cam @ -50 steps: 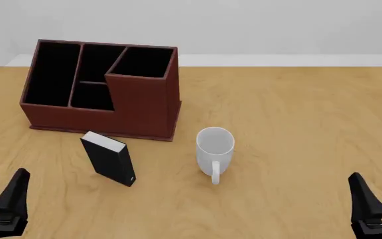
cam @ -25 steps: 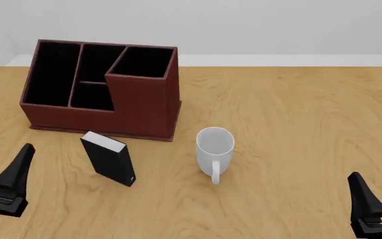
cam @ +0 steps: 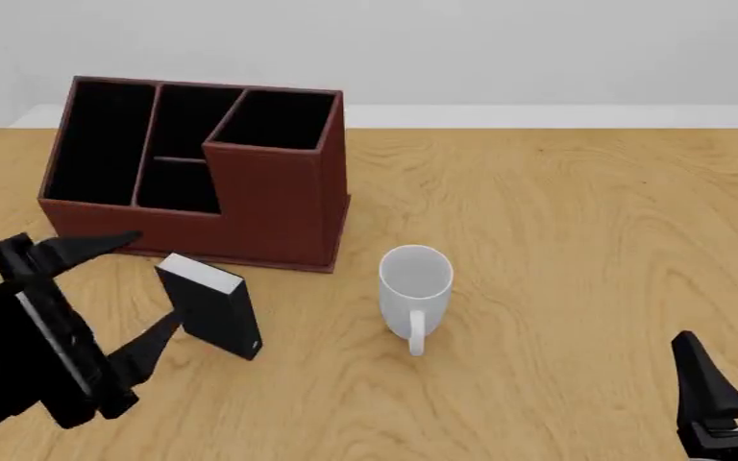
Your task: Pick up the book and place it in the front compartment of the caddy.
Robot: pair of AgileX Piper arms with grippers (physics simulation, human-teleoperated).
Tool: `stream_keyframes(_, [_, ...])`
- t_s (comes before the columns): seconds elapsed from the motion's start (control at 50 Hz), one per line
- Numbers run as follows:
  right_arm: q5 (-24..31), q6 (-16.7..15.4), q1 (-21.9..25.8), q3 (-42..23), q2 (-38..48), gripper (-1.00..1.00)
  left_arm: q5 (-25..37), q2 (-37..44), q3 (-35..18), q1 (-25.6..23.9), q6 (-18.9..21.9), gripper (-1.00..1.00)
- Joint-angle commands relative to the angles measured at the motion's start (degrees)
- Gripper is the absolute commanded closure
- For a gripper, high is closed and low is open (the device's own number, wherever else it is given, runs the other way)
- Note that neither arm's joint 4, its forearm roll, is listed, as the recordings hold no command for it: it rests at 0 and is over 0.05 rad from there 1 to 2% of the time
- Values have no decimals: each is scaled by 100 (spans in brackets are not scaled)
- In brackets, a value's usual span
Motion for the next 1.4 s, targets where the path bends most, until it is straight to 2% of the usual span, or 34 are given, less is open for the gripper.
stream_keyframes(0.02, [15, 0, 1, -4, -13, -100, 1611, 488, -311, -282, 1430, -100])
stream_keyframes(0.1, [37, -1, 1, -10, -30, -100, 2361, 655, -724, -111, 1704, -100])
stream_keyframes(0.22, [49, -1, 1, -8, -45, -100, 2904, 849, -851, 153, 2196, -100])
stream_keyframes(0.28, [45, -1, 1, -9, -38, -100, 2933, 1054, -969, 291, 2347, -100])
stream_keyframes(0.32, [55, -1, 1, -13, -45, -100, 2808, 1163, -960, 427, 2614, -100])
stream_keyframes(0.4, [41, -1, 1, -7, -37, -100, 2872, 1316, -1227, 327, 2569, -100])
stream_keyframes(0.46, [53, -2, 0, -5, -52, -100, 2793, 1352, -1138, 387, 2871, -100])
stream_keyframes(0.5, [53, -1, 1, -2, -54, -100, 2795, 1410, -1183, 391, 2900, -100])
stream_keyframes(0.54, [55, -1, 0, -1, -57, -100, 2668, 1432, -1077, 482, 3217, -100])
stream_keyframes(0.96, [49, -1, 0, -1, -50, -100, 1964, 2549, -1748, 454, 3447, -100])
stream_keyframes(1.4, [50, 0, -1, -1, -52, -100, 1602, 3353, -2283, 654, 3187, -100])
